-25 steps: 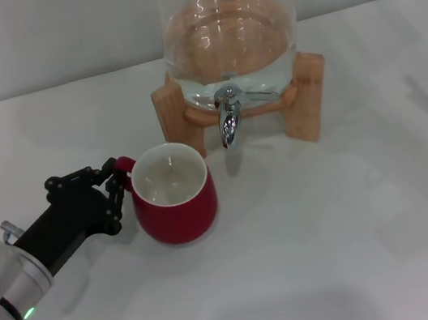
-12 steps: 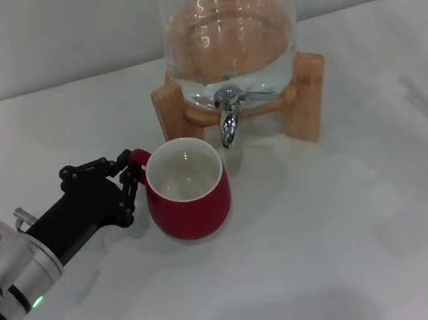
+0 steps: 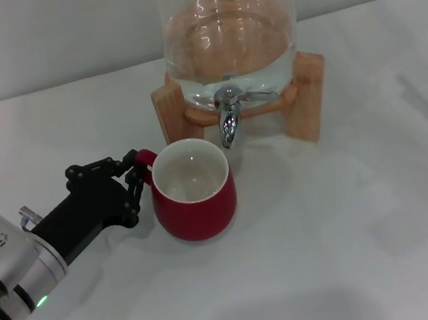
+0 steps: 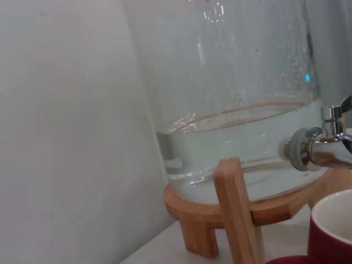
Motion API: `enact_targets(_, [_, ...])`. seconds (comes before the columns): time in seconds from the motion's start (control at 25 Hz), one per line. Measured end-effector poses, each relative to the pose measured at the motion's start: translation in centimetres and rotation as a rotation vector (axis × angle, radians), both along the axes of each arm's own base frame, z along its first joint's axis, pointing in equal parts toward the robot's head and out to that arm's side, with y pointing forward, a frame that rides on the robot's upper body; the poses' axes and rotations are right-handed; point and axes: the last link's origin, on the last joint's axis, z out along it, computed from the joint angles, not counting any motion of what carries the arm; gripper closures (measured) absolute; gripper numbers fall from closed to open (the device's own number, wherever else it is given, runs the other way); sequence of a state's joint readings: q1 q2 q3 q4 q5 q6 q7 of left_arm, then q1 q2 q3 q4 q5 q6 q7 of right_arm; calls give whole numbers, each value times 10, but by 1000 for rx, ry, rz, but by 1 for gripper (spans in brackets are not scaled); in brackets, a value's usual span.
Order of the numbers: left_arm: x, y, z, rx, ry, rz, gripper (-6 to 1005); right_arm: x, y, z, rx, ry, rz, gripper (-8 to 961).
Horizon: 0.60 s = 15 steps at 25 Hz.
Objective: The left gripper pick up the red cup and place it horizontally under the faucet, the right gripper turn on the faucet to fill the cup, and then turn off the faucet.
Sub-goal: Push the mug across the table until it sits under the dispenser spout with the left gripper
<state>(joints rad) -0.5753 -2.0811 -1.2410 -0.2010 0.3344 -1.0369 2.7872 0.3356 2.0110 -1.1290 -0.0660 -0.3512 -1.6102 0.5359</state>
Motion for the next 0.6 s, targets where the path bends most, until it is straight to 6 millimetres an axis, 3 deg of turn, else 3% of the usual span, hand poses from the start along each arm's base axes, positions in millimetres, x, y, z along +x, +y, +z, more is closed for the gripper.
enact_targets(0.6, [1,-1,-8,-26,35,2,907,-3,0,-4,-18,-5,17,159])
